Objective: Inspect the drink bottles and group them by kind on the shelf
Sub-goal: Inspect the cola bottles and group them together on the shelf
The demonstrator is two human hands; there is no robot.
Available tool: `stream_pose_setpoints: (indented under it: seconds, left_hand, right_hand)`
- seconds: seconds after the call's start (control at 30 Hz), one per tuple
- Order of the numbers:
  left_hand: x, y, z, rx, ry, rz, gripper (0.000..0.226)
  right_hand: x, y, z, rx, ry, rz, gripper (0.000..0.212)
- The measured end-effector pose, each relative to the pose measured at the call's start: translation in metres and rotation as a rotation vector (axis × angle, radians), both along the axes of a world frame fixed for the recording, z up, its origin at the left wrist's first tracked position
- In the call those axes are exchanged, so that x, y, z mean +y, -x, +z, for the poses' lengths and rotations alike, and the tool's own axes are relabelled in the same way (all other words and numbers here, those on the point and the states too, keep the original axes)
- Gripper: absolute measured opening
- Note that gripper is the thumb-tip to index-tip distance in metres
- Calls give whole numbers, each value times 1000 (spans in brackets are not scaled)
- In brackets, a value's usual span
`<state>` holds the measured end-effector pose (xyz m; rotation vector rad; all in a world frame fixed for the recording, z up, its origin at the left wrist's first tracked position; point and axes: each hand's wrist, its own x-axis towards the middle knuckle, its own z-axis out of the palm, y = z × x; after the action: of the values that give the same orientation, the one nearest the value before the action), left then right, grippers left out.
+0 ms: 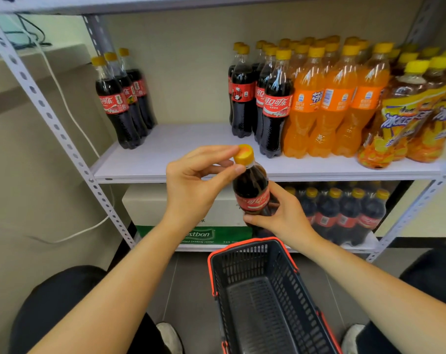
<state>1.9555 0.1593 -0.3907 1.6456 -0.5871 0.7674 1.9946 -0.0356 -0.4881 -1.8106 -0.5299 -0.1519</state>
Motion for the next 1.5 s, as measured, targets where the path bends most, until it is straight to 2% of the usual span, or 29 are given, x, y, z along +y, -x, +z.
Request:
stream_pose_setpoints:
  seconds: [0.1, 0.17, 0.27, 0.43, 0.5, 0.57, 0.67, 0.8, 0.9, 1.0, 1.13, 1.27, 1.4, 1.5]
  left_hand:
    - [4, -3, -3, -119, -68, 153, 33]
    - [6, -6, -5, -120, -164, 163, 42]
    - [9, -9, -11, 23, -266, 59, 52]
    - [9, -14, -22, 243, -273, -74, 40]
    - [9, -14, -25, 309, -301, -138, 42]
    - [4, -11, -28, 337, -342, -206, 55]
    - [-8, -5, -30, 315, -336, -237, 68]
    - [-23, -2, -27, 235, -258, -255, 72]
    - [-31, 1, -22, 137, -270, -252, 73]
    - [-36, 3, -19, 119, -247, -259, 74]
    - [-40, 4, -17, 120, -183, -303, 63]
    - [-42, 3, -15, 189, -92, -362, 37]
    - [-44, 1, -13, 282, -10, -392, 27]
    - [-44, 1, -13, 320, 2, -414, 29]
  right_hand:
    - [1, 1, 3, 17, 6, 31, 72]
    - [2, 2, 7, 37, -19, 36, 69]
    - [2, 5, 15, 80, -102, 8, 59]
    - [-2, 8, 35, 231, -372, -34, 44]
    - [-6, 10, 45, 315, -508, -17, 46]
    - [-12, 14, 54, 379, -596, -8, 55]
    - [-19, 22, 65, 438, -673, -32, 61]
    - [-23, 29, 72, 484, -796, -58, 59]
    - [-25, 34, 74, 531, -870, -42, 64]
    - [-26, 38, 77, 572, -904, -17, 67]
    - [-29, 41, 77, 605, -950, 24, 66]
    - [-29, 40, 77, 618, -965, 54, 66]
    - [-30, 40, 78, 615, -956, 47, 65]
    - [-31, 40, 78, 614, -954, 36, 62]
